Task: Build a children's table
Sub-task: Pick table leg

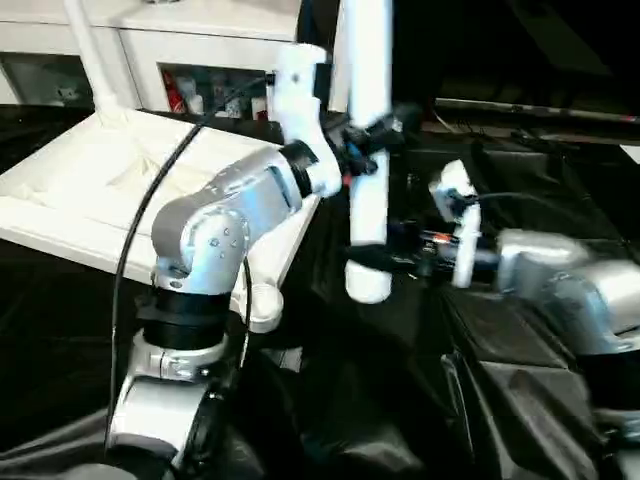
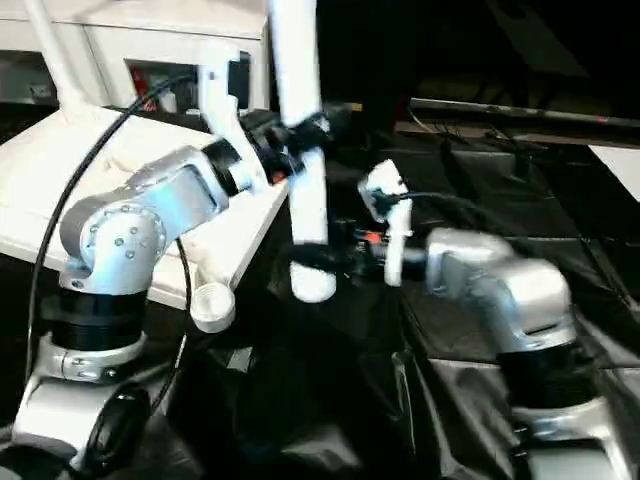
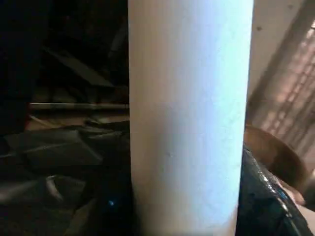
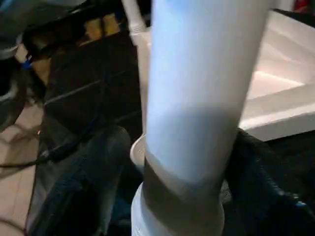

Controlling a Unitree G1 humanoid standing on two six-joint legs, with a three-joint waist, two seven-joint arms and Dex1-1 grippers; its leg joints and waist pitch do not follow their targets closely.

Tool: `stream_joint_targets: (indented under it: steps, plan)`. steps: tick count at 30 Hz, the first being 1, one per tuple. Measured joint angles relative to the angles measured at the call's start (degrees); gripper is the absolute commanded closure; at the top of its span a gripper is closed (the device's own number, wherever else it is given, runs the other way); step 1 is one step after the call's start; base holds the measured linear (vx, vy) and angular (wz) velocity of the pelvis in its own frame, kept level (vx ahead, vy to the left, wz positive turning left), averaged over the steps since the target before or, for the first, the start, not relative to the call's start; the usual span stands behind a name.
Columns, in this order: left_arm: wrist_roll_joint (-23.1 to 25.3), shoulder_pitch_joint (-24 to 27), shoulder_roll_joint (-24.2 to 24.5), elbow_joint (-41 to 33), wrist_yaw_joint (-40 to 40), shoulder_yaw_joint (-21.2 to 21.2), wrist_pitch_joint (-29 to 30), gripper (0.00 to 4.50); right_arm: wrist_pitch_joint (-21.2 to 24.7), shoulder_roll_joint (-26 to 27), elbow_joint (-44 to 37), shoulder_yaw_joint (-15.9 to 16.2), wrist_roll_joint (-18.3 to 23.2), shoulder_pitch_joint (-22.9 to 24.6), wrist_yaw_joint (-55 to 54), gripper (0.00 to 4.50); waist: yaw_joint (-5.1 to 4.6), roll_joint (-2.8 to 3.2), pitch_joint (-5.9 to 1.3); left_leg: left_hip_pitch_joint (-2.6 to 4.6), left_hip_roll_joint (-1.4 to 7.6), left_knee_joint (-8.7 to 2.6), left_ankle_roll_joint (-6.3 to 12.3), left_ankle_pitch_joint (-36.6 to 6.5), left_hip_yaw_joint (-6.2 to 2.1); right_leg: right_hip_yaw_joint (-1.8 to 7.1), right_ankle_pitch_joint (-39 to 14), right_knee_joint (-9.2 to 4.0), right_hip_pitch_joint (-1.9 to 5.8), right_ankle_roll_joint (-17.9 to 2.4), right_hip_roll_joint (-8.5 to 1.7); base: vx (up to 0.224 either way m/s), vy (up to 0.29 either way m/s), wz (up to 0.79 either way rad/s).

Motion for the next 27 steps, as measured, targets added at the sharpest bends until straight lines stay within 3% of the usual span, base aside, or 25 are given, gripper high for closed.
stream_joint_targets:
  steps: [23, 25, 27]
  plan:
    - [-0.8, -0.19, 1.28, -0.01, -5.24, -1.51, 1.19, 2.69, 2.07, -0.01, 1.49, 1.82, -0.15, -0.83, 3.06, 1.1, 0.0, -0.06, -0.04, 0.02, 0.01, 0.02, 0.0, 0.0, 0.01, -0.01, 0.05, 0.04, 0.01, -0.08, 0.0, 0.0, 0.0, 0.0]
    - [-0.8, -0.19, 1.34, -0.01, -5.46, -1.51, 1.21, 2.69, 2.07, 0.33, 2.28, 1.94, -0.19, -0.82, 2.66, 1.45, 0.02, -0.06, -0.04, 0.01, 0.01, 0.03, 0.0, 0.0, 0.01, -0.01, 0.12, 0.04, 0.01, -0.19, 0.0, 0.0, 0.0, 0.0]
    - [-0.8, -0.19, 1.52, -0.01, -5.52, -1.5, 1.21, 2.69, 2.08, 0.51, 2.31, 1.94, -0.19, -0.85, 2.52, 1.48, 0.02, -0.06, -0.05, 0.01, 0.01, 0.03, 0.0, 0.0, 0.01, -0.01, 0.16, 0.04, 0.01, -0.24, 0.0, 0.0, 0.0, 0.0]
